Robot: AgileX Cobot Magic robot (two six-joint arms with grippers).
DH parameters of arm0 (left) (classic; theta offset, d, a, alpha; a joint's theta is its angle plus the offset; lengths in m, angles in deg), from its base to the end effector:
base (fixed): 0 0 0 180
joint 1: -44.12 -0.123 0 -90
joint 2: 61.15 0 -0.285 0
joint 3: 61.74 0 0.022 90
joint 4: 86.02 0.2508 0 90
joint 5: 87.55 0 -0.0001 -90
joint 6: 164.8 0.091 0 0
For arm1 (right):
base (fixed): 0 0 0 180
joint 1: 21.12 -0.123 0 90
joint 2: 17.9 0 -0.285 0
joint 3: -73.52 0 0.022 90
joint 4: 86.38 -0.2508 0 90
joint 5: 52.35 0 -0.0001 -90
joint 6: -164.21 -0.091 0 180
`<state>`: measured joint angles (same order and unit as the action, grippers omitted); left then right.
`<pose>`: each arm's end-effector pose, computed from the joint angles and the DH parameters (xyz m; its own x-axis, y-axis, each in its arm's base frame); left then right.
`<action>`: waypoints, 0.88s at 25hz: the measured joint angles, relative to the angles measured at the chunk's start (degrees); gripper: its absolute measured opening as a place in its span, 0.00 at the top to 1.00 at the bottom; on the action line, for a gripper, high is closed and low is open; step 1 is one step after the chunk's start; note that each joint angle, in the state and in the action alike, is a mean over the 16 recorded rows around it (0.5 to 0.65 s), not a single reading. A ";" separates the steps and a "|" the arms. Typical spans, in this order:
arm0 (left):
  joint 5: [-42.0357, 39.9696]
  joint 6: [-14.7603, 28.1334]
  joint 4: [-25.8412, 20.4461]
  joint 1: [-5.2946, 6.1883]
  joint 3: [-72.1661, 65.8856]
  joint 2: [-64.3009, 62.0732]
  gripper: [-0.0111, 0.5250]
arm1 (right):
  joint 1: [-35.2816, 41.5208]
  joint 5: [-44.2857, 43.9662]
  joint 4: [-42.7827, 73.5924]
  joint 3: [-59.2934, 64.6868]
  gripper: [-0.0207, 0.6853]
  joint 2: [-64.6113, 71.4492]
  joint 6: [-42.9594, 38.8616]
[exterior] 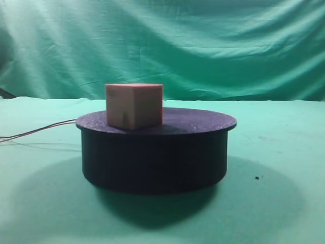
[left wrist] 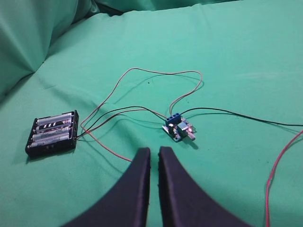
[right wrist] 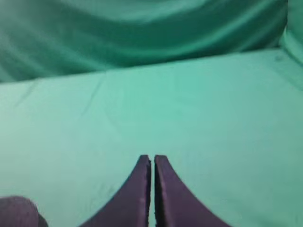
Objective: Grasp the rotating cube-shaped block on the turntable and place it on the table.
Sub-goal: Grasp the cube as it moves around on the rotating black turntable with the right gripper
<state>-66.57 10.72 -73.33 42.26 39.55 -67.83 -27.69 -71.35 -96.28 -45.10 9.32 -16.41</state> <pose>0.0521 0.0089 0.1733 -0.2854 0.1191 -0.9510 -0.0718 0.9868 0.1451 0.0823 0.0146 0.2543 -0.3206 0.1374 -0.9372 -0.1134 0.9767 0.1820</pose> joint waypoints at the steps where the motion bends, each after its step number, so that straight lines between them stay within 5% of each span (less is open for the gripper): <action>1: 0.00 0.00 0.00 0.00 0.00 0.00 0.98 | -0.01 -2.05 -0.38 -1.00 0.97 2.15 0.15; 10: 0.00 0.00 0.00 0.00 0.00 0.00 0.98 | -4.15 -11.15 -3.72 -7.32 0.97 19.11 4.30; 22: 0.00 0.00 0.00 0.00 0.00 0.00 0.98 | -24.34 -17.53 -2.51 -23.17 0.93 44.46 3.98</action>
<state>-66.57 10.72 -73.33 42.26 39.55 -67.83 -52.04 -88.88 -98.78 -68.27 53.77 -12.42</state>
